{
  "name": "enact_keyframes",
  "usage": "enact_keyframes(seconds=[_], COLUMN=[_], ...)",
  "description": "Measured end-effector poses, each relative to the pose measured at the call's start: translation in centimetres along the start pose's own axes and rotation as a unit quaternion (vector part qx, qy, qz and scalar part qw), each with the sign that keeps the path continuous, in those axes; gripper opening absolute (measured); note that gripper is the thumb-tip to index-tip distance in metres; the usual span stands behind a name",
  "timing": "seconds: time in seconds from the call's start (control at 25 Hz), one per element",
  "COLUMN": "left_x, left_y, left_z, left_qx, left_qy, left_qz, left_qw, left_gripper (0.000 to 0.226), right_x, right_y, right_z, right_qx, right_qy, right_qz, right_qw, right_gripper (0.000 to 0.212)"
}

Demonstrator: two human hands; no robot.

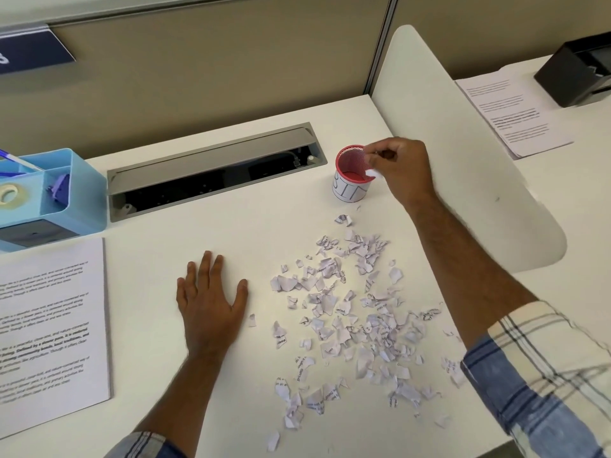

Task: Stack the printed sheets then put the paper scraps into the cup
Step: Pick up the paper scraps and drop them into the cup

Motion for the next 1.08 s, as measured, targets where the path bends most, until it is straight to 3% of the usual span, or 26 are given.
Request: enact_keyframes(seconds=[0.28, 0.56, 0.64, 0.76, 0.92, 1.08], left_x=[0.0, -0.1, -0.1, -0.2, -0.2, -0.2], left_y=[0.1, 0.0, 0.0, 0.0, 0.0, 0.0], left_z=[0.0, 0.0, 0.1, 0.2, 0.2, 0.2], left_qx=[0.001, 0.001, 0.0, 0.003, 0.004, 0.003], left_qy=[-0.001, -0.003, -0.003, -0.002, -0.002, -0.002], left_qz=[-0.003, -0.002, -0.001, 0.004, 0.005, 0.005], left_qw=[1.0, 1.0, 1.0, 1.0, 1.0, 1.0], left_gripper=[0.071, 0.071, 0.071, 0.07, 0.07, 0.07], right_x=[1.3, -1.8, 0.1, 4.7, 8.0, 10.1], right_y=[2.4, -3.4, -6.2, -8.8, -9.5, -10.6], right_z=[0.0, 2.4, 5.4, 8.8, 7.5, 5.3], right_qx=[-0.026, 0.028, 0.069, 0.11, 0.042, -0.026], right_qy=[-0.103, -0.029, -0.043, -0.112, -0.184, -0.225], right_qz=[-0.027, 0.089, 0.059, -0.056, -0.088, -0.117], right_qw=[0.994, 0.995, 0.995, 0.986, 0.978, 0.967], right_gripper=[0.014, 0.004, 0.006, 0.029, 0.049, 0.041])
Point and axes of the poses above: each hand's wrist, its own y-axis towards the middle knuckle, its own x-axis out of the palm, z = x × y, the point moved 9 cm from there along y, towards the middle knuckle, and after that the axes turned 8 degrees about -y, right-handed, at the moved point
